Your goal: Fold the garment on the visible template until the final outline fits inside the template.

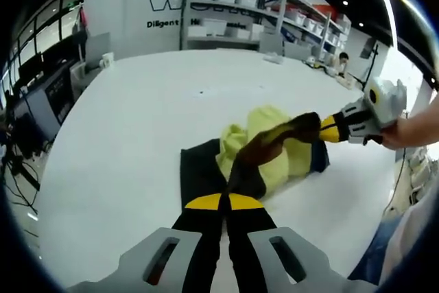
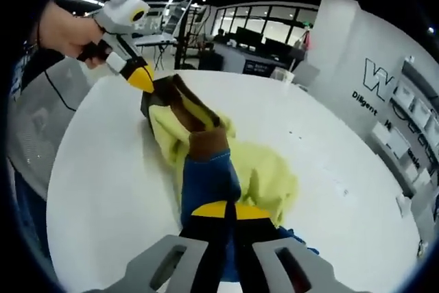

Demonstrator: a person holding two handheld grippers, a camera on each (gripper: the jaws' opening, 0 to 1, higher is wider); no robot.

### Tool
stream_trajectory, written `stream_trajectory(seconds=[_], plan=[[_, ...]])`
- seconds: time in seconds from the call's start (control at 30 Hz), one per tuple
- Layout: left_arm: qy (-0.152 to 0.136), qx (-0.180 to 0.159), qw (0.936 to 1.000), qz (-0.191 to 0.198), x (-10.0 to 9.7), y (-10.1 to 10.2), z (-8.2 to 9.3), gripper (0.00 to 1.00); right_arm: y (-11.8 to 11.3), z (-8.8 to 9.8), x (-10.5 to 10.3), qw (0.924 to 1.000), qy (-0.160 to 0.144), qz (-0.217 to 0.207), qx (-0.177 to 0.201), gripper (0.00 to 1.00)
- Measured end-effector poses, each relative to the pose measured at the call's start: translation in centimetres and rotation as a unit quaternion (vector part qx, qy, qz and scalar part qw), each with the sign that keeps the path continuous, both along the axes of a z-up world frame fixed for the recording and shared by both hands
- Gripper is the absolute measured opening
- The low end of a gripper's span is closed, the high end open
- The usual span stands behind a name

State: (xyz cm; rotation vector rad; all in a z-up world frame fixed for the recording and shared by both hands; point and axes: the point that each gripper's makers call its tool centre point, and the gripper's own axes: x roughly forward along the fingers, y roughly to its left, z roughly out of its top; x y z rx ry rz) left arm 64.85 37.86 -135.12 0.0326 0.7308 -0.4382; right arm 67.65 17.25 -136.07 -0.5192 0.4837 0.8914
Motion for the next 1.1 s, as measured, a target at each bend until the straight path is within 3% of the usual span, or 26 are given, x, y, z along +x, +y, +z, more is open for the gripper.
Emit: stream_trajectory(seconds=[0.2,0.43,0.73,0.9,1.1], plan=[[-0.022,-0.006,0.9996,-0.015,0.4,-0.7,2.6,0.04,-1.6,3.4,-0.6,0.9994,0.015,-0.003,0.032,0.0],[-0.049,-0.016,0.9981,-0.033,0.6,-1.1,5.9,0.04,-3.3,8.2,-1.3,0.9983,-0.004,0.011,0.058,0.0],[-0.085,-0.024,0.9942,-0.061,0.6,-2.1,10.4,0.04,-4.5,12.0,-2.3,0.9977,-0.02,0.022,0.061,0.0],[-0.101,-0.017,0.9915,-0.08,0.4,-2.8,11.9,0.04,-4.9,12.5,-2.7,0.9976,-0.021,0.03,0.059,0.0],[-0.079,-0.013,0.993,-0.087,0.0,-3.6,9.3,0.04,-5.1,8.9,-2.9,0.9987,-0.002,0.018,0.049,0.0]])
